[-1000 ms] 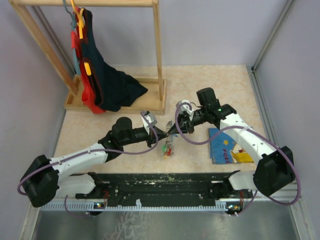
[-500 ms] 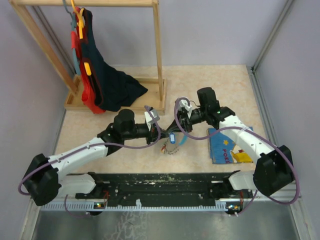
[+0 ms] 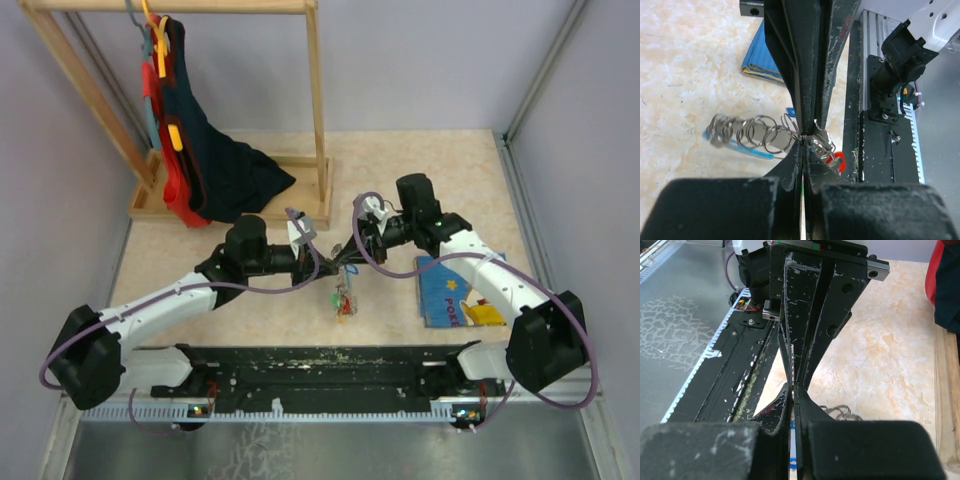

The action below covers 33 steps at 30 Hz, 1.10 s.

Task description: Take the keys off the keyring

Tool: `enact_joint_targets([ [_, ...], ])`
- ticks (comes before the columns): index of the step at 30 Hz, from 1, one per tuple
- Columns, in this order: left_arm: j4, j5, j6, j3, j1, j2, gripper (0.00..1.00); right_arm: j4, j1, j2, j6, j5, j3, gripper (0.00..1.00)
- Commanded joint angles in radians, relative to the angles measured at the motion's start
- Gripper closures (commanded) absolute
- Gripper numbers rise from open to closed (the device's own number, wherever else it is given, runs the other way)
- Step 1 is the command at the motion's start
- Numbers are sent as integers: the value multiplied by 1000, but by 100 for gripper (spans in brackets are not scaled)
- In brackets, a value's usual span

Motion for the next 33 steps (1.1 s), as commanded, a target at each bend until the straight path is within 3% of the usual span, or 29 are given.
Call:
enact_joint_targets([
  [1,120,51,-40,-7,5,-2,100,4,-20,-10,-39,-54,30,100],
  [15,169,28,-80,-21,8,33,100,10,-12,-10,-39,-48,26,100],
  [24,234,-87,-83,-120,11,-73,100,19,-26,-14,-21,-7,27,100],
  [29,251,-111,-75,-148,13,-102,95,46,-26,-12,8,-8,22,100],
  [33,335,-83,-72,-194,13,-135,86,97,-27,-9,69,-4,11,100],
])
